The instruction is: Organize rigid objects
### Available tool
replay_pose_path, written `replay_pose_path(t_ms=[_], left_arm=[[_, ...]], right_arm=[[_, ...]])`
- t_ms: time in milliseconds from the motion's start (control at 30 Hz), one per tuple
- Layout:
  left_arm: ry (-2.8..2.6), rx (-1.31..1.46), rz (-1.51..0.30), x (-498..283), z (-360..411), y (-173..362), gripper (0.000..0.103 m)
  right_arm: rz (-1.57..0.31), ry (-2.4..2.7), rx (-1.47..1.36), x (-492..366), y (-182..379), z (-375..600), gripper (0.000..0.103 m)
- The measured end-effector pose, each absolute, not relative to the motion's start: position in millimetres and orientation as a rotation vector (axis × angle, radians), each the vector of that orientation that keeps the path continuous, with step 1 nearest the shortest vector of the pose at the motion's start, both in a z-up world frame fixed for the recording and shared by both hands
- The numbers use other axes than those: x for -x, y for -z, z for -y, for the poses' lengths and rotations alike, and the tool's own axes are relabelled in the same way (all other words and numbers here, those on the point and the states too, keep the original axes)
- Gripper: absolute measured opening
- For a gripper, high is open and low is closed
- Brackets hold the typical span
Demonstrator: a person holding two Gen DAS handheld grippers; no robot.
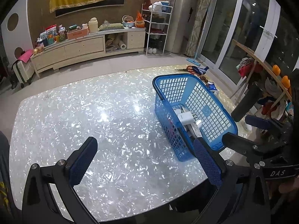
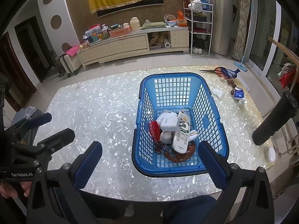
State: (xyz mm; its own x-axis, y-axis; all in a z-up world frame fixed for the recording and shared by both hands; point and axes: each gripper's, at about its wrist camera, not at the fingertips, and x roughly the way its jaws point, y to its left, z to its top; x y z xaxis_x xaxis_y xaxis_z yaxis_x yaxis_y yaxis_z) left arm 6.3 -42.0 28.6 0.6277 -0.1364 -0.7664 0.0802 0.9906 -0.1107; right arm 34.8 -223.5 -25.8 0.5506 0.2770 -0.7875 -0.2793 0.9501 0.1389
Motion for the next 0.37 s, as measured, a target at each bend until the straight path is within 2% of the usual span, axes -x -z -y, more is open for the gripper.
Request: replay_pose_path(t_ms=[367], left_arm=[[0.126,0.053,-0.862,-5.8,44.6,-30.8,0.103]], right_arm=[[-0.930,-0.329,-0.006,-34.3,25.6,225.4,0.103]])
